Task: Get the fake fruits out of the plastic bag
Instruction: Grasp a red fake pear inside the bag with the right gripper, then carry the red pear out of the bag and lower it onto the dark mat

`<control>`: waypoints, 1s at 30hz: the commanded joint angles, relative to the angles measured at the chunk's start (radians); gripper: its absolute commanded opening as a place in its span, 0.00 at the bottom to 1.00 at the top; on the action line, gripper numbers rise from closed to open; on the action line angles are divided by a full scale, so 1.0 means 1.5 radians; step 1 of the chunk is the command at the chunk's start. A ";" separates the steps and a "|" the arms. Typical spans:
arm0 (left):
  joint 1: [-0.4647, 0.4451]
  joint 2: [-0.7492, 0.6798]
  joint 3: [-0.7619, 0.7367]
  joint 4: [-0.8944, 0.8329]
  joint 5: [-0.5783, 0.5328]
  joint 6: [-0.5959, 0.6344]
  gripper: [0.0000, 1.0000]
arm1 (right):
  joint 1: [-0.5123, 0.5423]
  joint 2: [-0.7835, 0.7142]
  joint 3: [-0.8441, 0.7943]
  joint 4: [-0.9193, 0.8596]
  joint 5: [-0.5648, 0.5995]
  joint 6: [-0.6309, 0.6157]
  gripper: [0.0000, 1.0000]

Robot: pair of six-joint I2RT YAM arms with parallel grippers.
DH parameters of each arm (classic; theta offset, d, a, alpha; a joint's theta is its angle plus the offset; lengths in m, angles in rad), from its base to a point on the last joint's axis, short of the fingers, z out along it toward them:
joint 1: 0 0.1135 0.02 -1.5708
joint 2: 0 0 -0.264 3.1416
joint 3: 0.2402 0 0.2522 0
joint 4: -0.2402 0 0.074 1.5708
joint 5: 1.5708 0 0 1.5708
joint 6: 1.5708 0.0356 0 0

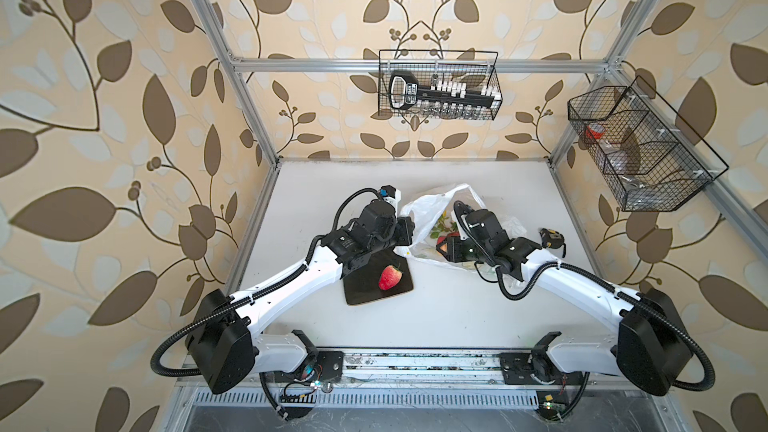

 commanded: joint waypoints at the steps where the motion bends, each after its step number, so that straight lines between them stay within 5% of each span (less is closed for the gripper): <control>1: -0.004 0.002 0.049 0.043 -0.028 -0.012 0.00 | -0.001 0.007 -0.023 0.004 0.012 -0.034 0.45; 7: -0.002 0.045 0.122 -0.024 -0.097 -0.020 0.00 | 0.008 -0.084 -0.040 0.033 -0.006 -0.143 0.45; 19: 0.007 0.091 0.156 -0.053 -0.080 -0.010 0.00 | 0.051 -0.301 -0.027 0.016 -0.059 -0.330 0.44; 24: 0.013 0.090 0.154 -0.056 -0.069 -0.002 0.00 | 0.159 -0.315 -0.024 0.036 -0.086 -0.340 0.44; 30: 0.018 0.084 0.149 -0.061 -0.069 0.003 0.00 | 0.388 -0.185 -0.035 0.123 0.067 -0.381 0.45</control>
